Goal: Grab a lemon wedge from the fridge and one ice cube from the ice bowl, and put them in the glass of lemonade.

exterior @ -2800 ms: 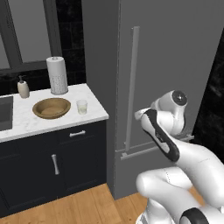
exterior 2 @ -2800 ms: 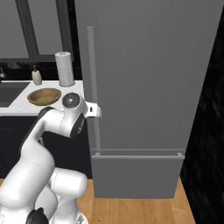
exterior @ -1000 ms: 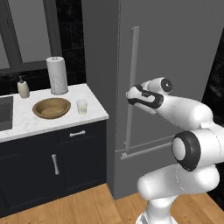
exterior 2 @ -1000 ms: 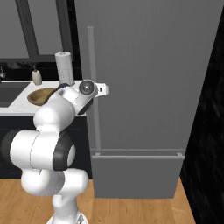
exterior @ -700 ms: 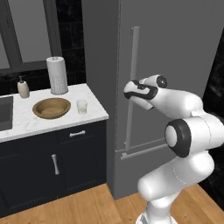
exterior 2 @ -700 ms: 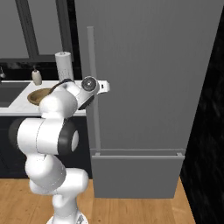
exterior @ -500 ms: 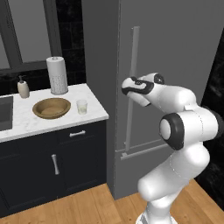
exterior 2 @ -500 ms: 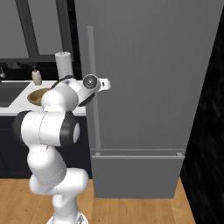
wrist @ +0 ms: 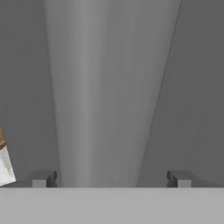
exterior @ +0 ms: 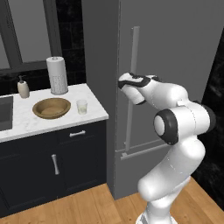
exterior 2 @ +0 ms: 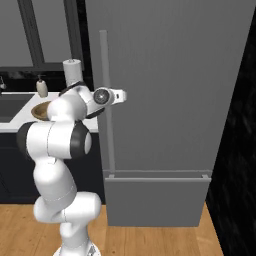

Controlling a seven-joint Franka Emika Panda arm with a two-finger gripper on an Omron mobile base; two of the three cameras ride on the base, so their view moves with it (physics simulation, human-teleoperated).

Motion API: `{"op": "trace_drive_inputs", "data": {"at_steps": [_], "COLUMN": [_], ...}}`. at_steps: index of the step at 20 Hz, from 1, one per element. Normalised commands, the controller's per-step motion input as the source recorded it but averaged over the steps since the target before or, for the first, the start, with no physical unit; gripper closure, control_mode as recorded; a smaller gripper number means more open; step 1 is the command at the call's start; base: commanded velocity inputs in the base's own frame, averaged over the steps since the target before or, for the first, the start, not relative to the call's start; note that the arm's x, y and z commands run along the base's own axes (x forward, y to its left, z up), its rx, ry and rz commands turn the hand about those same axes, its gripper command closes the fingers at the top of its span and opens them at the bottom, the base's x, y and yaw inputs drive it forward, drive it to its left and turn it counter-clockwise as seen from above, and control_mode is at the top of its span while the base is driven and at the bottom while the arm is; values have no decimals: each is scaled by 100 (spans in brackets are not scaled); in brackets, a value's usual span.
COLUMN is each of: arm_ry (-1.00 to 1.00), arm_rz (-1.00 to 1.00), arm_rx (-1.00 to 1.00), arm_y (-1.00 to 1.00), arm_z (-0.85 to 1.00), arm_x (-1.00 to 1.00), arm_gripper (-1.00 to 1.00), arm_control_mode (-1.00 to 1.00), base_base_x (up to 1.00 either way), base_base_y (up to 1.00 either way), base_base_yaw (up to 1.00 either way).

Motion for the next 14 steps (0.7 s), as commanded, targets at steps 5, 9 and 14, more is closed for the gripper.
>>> {"op": "trace_drive_inputs", "data": {"at_steps": [5, 9, 14], "arm_ry": [3, 18, 24], "arm_rz": [0, 0, 0], "arm_rx": [0, 0, 0], "arm_y": [0, -18, -65], "arm_z": [0, 9, 18], "arm_x": [53, 3, -38], "arm_gripper": [100, 100, 100], "arm_control_mode": [-100, -100, -100], "base_base_x": [0, 0, 0], "base_base_y": [0, 0, 0], "base_base_yaw": [0, 0, 0]}}
